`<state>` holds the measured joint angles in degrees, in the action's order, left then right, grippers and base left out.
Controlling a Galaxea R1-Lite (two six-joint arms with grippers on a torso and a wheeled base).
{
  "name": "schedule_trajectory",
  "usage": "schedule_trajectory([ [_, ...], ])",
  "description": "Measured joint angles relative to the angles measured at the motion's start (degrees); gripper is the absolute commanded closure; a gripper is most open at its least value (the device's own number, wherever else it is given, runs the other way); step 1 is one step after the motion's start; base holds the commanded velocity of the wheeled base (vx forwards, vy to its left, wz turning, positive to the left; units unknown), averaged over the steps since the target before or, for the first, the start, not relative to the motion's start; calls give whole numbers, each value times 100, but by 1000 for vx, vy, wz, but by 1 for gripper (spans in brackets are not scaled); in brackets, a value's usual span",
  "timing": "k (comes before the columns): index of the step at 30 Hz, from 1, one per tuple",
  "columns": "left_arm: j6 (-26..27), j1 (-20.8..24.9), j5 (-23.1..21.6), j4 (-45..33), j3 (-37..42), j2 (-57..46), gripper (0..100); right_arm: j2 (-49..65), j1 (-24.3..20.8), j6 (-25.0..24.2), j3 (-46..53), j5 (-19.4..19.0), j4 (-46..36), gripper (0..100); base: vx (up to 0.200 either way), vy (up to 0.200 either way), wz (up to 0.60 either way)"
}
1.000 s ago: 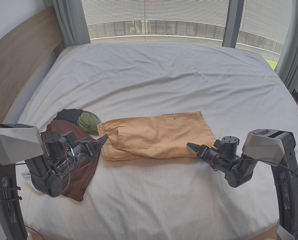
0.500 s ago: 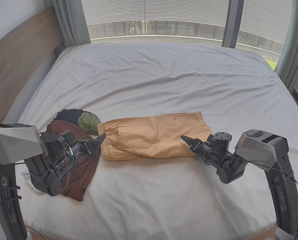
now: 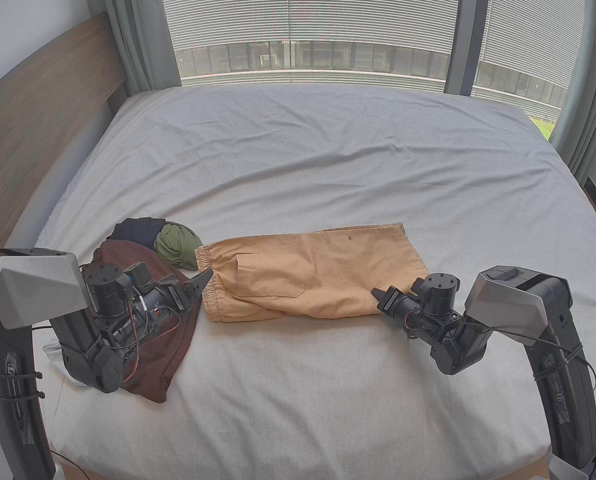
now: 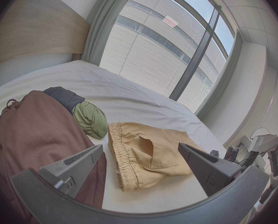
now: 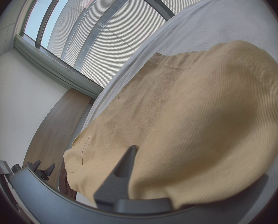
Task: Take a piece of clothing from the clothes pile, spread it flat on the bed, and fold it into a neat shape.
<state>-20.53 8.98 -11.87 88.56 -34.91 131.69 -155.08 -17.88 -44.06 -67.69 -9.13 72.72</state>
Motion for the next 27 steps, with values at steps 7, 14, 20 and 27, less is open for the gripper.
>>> schedule_trajectory([
  [7,-54,-6,-2,1,-23,45,0,213,-37,401,614,2,219,100,0,0,0],
  [14,-117,-17,-9,-2,-33,66,0,646,-55,809,1538,5,258,100,0,0,0],
  [20,-130,-33,-20,-5,-33,88,0,1020,-52,1029,2432,254,477,100,0,0,0],
  [27,-137,-37,-24,-10,-34,99,0,1348,-46,1124,3572,438,997,100,0,0,0],
])
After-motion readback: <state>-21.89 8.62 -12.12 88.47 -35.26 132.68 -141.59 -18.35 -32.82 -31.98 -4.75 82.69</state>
